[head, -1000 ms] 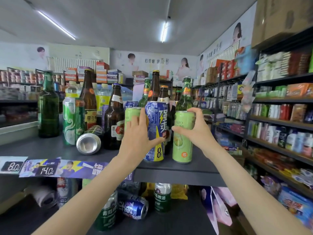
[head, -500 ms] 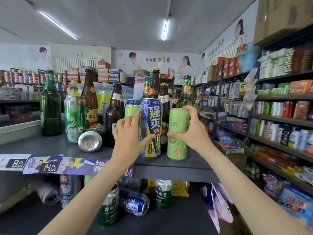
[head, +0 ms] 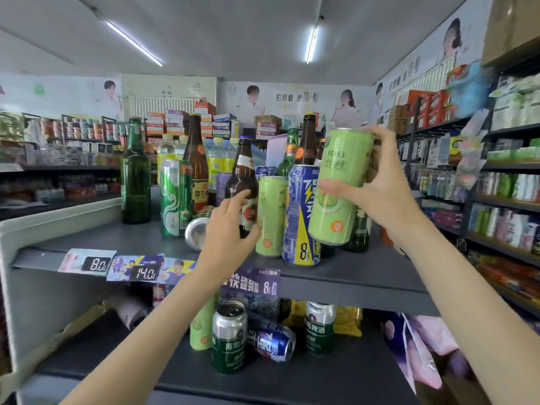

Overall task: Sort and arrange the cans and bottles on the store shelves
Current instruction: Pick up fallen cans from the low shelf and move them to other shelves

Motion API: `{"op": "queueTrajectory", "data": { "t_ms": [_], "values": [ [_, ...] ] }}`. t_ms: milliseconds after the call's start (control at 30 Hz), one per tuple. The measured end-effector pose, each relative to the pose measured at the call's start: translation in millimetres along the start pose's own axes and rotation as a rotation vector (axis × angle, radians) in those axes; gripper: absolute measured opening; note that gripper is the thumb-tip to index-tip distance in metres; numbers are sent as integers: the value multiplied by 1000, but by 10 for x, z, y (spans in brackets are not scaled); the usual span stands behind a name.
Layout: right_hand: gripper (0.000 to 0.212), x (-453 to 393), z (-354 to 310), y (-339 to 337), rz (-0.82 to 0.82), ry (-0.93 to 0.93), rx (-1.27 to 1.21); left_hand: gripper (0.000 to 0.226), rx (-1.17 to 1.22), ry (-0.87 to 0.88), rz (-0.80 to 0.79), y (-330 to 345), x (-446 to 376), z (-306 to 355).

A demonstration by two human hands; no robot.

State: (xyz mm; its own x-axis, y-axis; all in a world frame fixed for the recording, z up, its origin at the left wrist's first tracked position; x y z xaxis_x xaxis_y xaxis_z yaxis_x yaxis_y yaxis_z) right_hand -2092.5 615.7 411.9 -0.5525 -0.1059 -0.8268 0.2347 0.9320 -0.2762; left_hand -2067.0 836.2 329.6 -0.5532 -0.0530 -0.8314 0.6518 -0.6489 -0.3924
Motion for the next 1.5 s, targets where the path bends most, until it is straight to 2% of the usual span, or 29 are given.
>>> {"op": "queueTrajectory", "data": {
  "t_ms": [133,233,433,567,667,767,933,1000,1100,1200,1333,1500],
  "values": [
    [80,-120,-365,485,-101,-78,24,51,9,-120,89,-504,-21,-422],
    [82,-210,-506,1019,-145,-90,32,51,-48,-159,86,-893,-9,-803],
    [81,-396,-638,2372,-194,-36,52,53,-130,-344,-79,-1686,24,-1718],
    [82,-422,-586,3149,-195,43,101,54,-166,-390,-185,-1972,-47,-2171],
    [85,-399,-516,3453,-195,80,161,55,-145,-393,-232,-2068,-122,-2357],
    [87,-408,-497,3560,-204,64,219,54,-64,-352,-272,-2066,-184,-2428],
    [80,-483,-515,3353,-374,35,363,60,187,-355,-290,-1940,-280,-2446],
    [72,-511,-528,3189,-347,37,377,68,310,-368,-344,-1845,-314,-2384],
    [55,-565,-507,2992,-209,38,374,84,496,-385,-485,-1684,-325,-2247],
    [50,-600,-440,2881,-225,72,450,98,494,-345,-550,-1538,-333,-2216],
    [51,-566,-342,2840,-288,96,493,104,458,-344,-500,-1511,-364,-2260],
    [66,-591,-243,2911,-310,116,437,106,340,-327,-372,-1540,-411,-2412]
  ]
}}
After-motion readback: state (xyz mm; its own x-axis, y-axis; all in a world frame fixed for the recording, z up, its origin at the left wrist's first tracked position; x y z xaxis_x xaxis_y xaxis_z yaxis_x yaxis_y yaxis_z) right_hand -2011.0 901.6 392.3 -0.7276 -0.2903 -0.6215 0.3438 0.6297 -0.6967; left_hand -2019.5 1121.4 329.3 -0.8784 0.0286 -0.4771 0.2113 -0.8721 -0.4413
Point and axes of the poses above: each hand's wrist, its own x-axis away from the middle knuckle, its own y-axis out of the palm, z = x × y, the point moved 1 cm from there along -x, towards the middle knuckle, and after that the axes turned 1 degree about x, right-handed, at the moved point
